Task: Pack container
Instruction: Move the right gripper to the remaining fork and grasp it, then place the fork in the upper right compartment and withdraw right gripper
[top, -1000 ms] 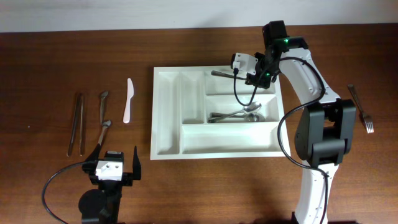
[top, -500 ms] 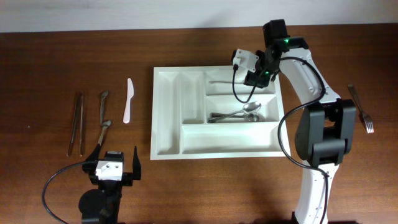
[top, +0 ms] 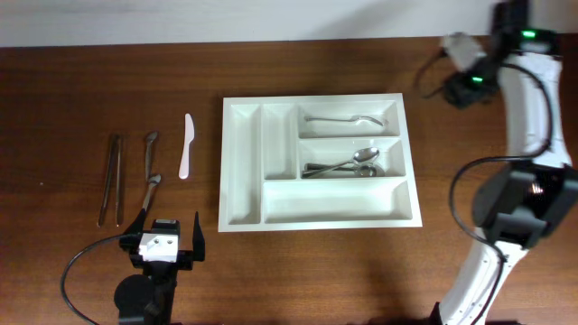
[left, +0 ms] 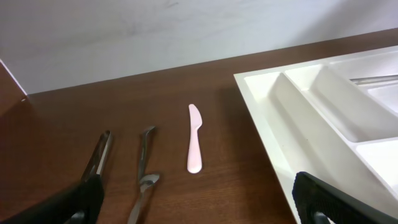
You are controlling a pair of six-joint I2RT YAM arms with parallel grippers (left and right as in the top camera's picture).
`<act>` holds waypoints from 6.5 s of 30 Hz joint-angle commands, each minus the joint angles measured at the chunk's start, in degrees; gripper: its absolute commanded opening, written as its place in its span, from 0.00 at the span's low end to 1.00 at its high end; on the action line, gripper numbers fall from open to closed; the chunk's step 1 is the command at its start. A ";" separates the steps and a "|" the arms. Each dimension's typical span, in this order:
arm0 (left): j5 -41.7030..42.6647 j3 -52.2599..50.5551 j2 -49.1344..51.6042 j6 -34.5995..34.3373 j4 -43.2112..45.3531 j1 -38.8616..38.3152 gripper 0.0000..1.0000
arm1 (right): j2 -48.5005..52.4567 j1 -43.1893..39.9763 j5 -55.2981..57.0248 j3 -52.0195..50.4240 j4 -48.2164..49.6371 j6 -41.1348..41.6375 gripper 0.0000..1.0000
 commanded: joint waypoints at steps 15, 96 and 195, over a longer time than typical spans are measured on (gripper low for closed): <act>0.44 -0.26 -0.22 0.92 -0.02 0.35 0.99 | 1.33 -24.65 -1.99 -0.44 0.66 -0.55 0.52; 0.44 -0.26 -0.22 0.90 -0.02 0.35 0.99 | 0.81 -24.59 3.21 -29.09 22.51 14.84 0.37; 0.42 -0.26 -0.22 0.90 -0.02 0.35 0.99 | 8.24 10.34 -3.48 25.14 -4.72 26.99 0.82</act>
